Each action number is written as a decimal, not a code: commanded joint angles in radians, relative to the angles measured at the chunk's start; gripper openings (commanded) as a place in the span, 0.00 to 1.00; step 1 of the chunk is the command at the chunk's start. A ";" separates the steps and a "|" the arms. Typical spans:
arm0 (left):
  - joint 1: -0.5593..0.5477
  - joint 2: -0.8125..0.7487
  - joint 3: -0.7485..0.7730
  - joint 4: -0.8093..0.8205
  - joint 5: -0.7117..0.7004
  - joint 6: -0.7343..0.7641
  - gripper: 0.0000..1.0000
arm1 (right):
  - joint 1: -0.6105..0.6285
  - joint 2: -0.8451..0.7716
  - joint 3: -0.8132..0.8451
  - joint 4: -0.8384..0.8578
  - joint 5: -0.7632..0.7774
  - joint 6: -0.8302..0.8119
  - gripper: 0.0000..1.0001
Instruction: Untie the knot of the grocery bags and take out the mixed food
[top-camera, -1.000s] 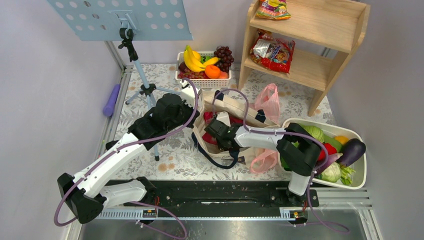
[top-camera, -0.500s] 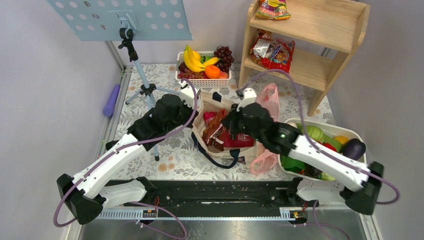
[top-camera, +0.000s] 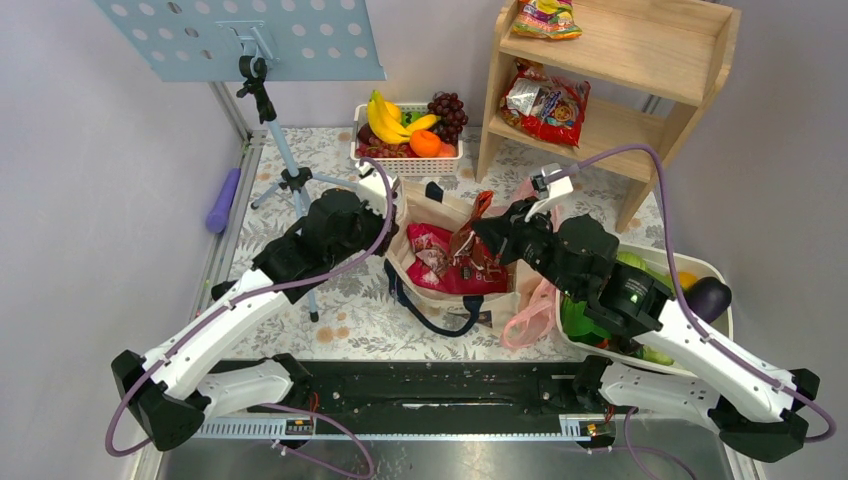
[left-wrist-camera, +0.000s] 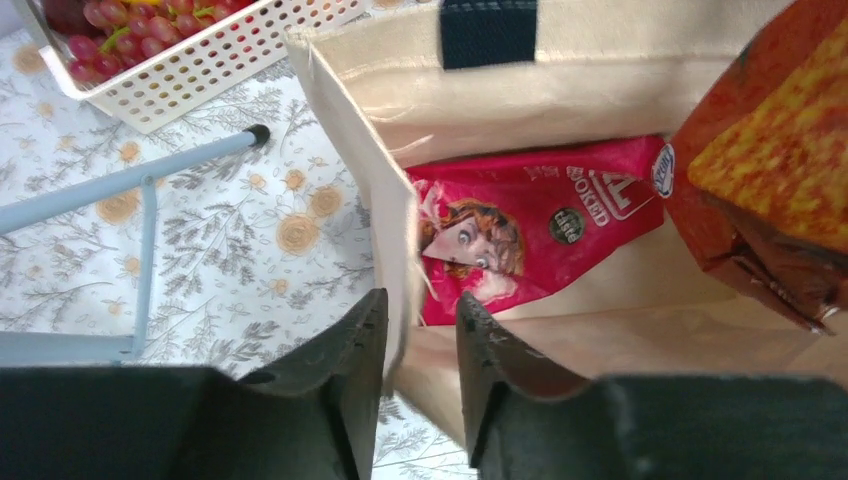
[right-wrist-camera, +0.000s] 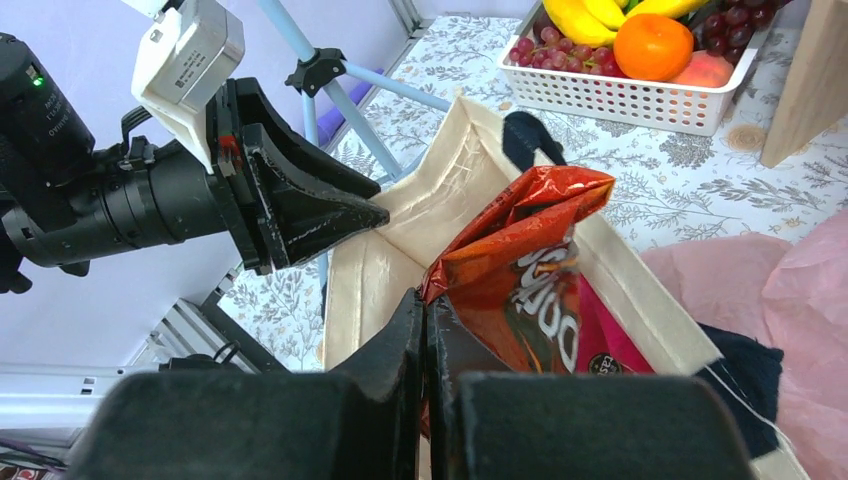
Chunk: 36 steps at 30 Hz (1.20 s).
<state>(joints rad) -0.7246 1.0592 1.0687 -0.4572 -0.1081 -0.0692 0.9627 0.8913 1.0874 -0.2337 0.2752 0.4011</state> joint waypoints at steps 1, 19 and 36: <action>-0.003 -0.060 -0.004 0.049 0.026 0.023 0.53 | -0.004 -0.024 0.038 0.067 0.032 -0.040 0.00; -0.076 -0.220 -0.094 0.484 0.446 -0.310 0.99 | -0.004 0.062 0.150 0.119 0.094 0.009 0.00; -0.327 -0.024 -0.008 0.465 -0.169 -0.156 0.99 | -0.003 0.151 0.218 0.140 -0.067 0.076 0.00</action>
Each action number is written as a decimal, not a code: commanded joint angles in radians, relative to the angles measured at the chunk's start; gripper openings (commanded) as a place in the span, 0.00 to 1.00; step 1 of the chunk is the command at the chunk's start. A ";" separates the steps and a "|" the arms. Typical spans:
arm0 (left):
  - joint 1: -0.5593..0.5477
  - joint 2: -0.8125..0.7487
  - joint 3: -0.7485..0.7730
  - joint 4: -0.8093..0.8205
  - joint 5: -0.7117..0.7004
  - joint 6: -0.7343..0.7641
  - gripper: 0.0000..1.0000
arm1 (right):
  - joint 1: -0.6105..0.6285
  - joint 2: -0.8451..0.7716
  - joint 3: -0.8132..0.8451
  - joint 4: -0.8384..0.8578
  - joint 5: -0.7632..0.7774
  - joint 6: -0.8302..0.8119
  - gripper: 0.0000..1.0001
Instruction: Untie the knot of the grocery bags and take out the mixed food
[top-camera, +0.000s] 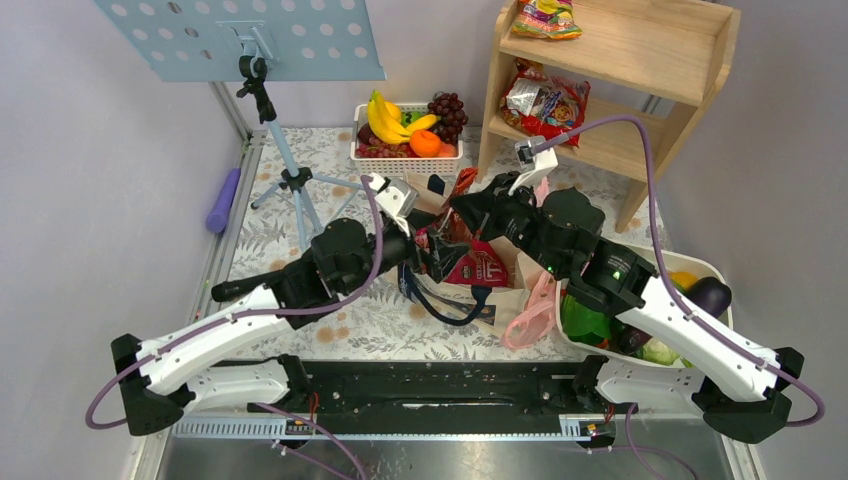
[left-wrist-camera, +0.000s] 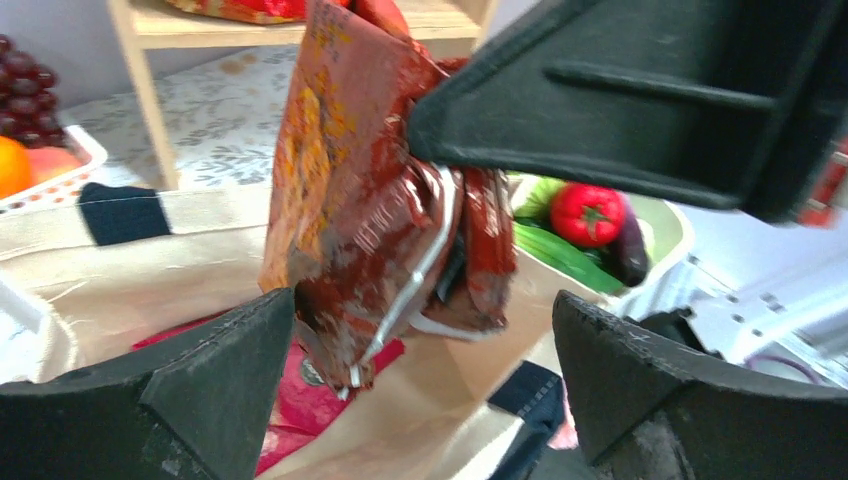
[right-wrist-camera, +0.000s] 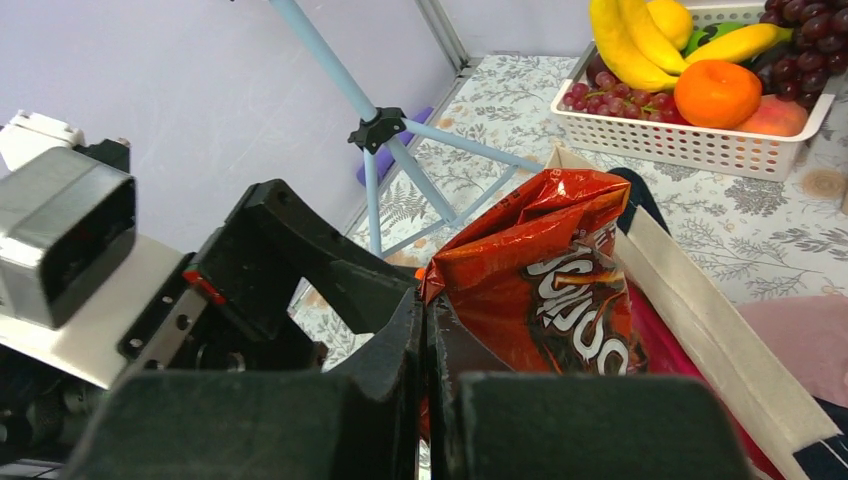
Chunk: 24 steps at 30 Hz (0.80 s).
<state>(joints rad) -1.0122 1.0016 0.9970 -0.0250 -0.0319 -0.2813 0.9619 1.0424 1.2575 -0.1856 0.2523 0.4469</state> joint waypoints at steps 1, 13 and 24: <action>-0.049 0.044 0.074 0.027 -0.300 0.066 0.99 | -0.001 -0.002 0.047 0.094 -0.046 0.032 0.00; -0.057 0.068 0.069 0.053 -0.168 0.092 0.30 | -0.003 -0.036 0.004 0.072 -0.056 0.047 0.00; -0.028 -0.034 0.068 -0.085 -0.090 0.022 0.00 | -0.003 -0.137 -0.013 -0.110 -0.044 -0.019 0.99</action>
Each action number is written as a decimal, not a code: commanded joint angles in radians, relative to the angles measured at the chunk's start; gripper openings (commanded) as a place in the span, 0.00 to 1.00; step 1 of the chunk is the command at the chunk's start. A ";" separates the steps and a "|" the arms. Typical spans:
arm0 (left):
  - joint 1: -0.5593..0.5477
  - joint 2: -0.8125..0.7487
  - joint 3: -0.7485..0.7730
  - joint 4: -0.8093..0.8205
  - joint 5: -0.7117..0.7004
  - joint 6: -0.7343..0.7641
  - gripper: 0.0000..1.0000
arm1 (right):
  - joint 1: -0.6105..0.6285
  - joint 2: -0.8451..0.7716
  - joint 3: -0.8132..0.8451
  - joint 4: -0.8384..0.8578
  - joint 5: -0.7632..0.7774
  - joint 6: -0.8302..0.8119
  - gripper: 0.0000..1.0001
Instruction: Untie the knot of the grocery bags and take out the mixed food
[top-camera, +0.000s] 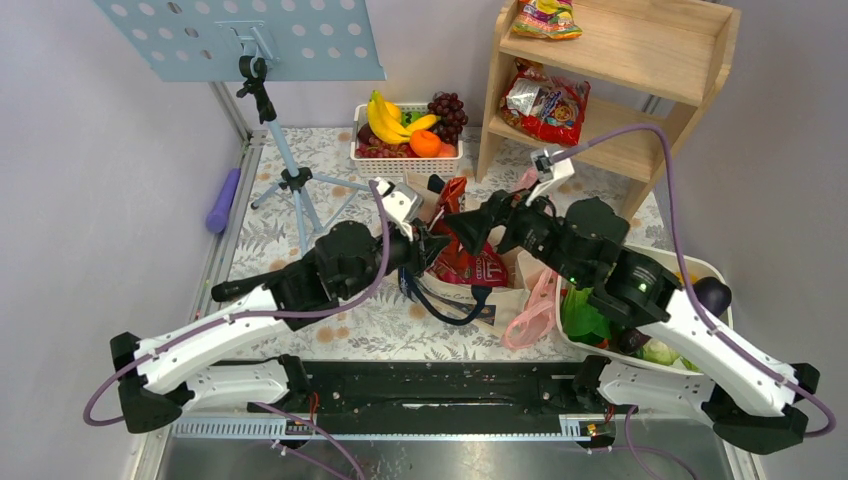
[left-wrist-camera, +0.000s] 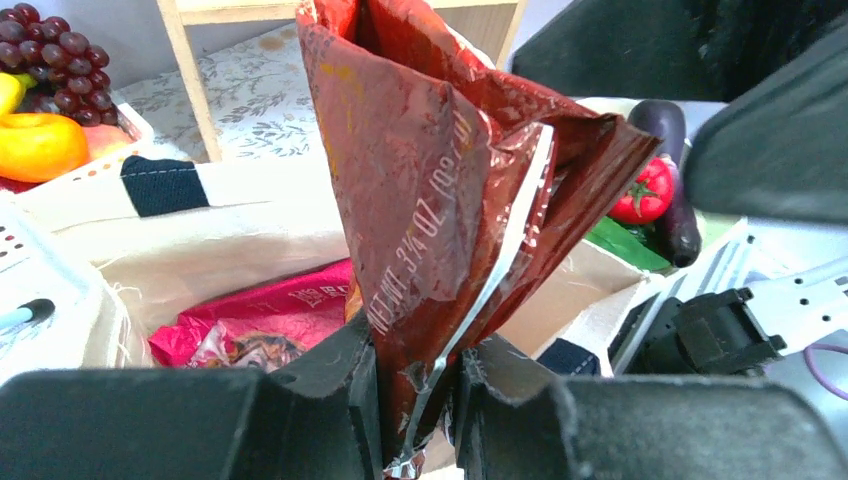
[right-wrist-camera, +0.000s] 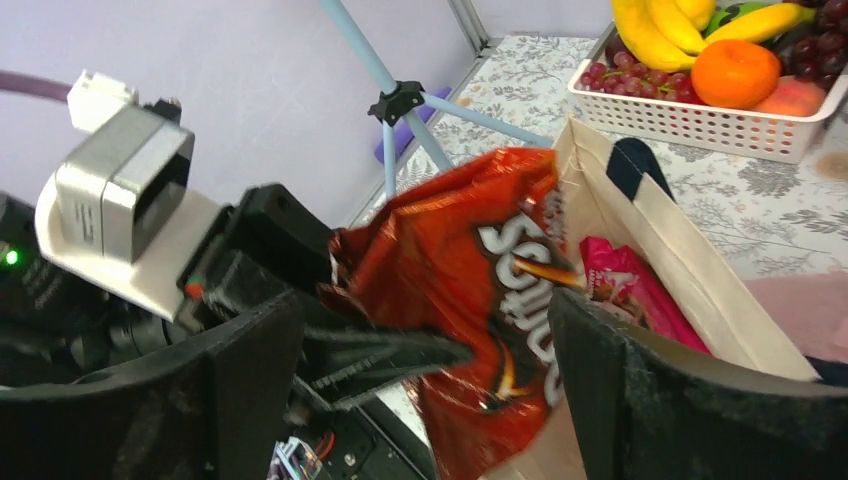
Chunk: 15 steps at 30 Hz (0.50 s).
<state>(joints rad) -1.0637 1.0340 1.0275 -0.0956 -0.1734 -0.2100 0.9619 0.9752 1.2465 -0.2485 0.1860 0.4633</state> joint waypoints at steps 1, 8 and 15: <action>0.042 -0.074 0.041 -0.033 0.076 -0.075 0.00 | -0.003 -0.089 -0.017 -0.048 0.029 -0.047 0.99; 0.194 -0.133 0.027 -0.004 0.326 -0.292 0.00 | -0.003 -0.162 -0.129 0.028 -0.147 -0.123 1.00; 0.246 -0.172 0.000 0.090 0.471 -0.431 0.00 | -0.002 -0.075 -0.115 0.036 -0.377 -0.134 1.00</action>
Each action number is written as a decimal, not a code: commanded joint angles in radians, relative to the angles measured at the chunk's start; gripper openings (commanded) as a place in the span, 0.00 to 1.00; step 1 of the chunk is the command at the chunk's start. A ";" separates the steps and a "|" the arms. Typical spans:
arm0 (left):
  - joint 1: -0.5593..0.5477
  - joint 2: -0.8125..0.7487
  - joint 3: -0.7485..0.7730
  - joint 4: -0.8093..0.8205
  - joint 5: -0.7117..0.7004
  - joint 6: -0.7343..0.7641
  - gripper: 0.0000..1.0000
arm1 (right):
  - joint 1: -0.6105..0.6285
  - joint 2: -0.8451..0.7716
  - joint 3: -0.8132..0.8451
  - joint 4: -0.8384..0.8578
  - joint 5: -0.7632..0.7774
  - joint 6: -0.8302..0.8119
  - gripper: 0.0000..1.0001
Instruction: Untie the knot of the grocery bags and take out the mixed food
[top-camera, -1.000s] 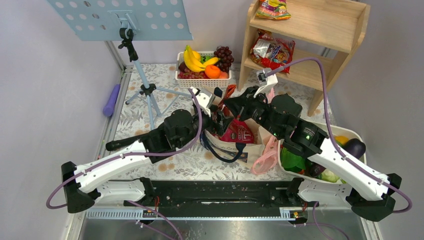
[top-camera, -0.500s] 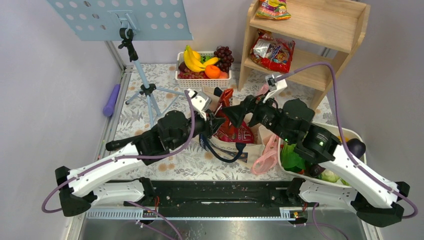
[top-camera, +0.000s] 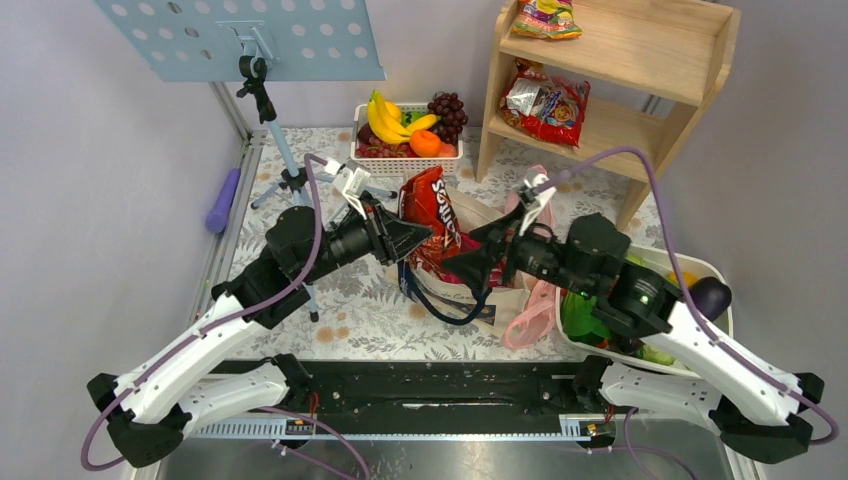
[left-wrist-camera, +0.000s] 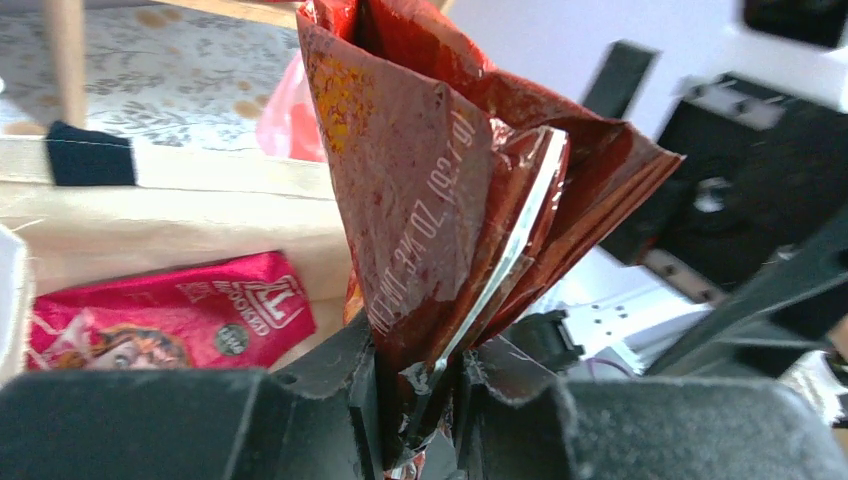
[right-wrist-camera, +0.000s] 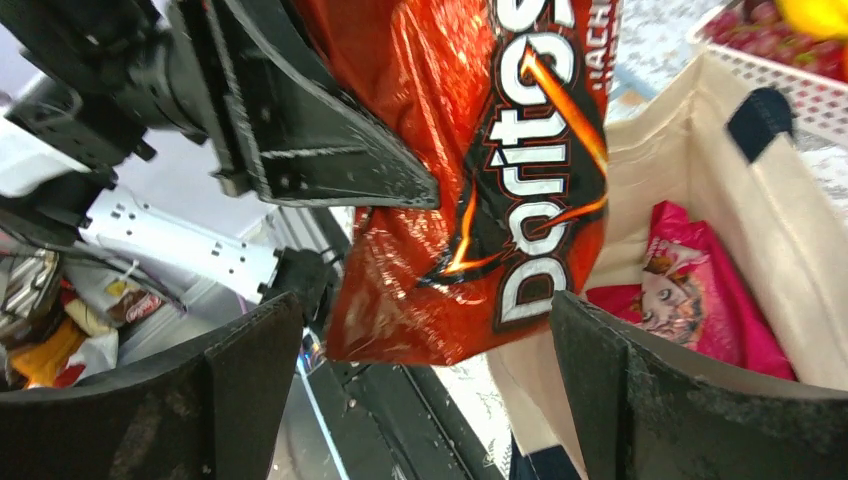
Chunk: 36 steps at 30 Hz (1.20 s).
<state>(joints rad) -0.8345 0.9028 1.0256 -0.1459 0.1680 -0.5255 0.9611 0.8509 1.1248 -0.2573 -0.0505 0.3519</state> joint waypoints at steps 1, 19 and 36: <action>0.019 -0.045 -0.002 0.141 0.133 -0.126 0.00 | -0.001 0.059 0.000 0.056 -0.128 -0.016 0.99; 0.039 -0.090 -0.033 0.221 0.242 -0.093 0.00 | 0.037 -0.013 -0.135 0.249 0.075 -0.073 0.99; 0.048 -0.118 -0.079 0.409 0.506 -0.136 0.00 | -0.022 0.042 -0.073 0.353 -0.325 0.080 0.96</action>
<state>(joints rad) -0.7887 0.7956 0.9436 0.0898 0.5865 -0.6258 0.9474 0.8772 1.0172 -0.0029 -0.2745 0.3759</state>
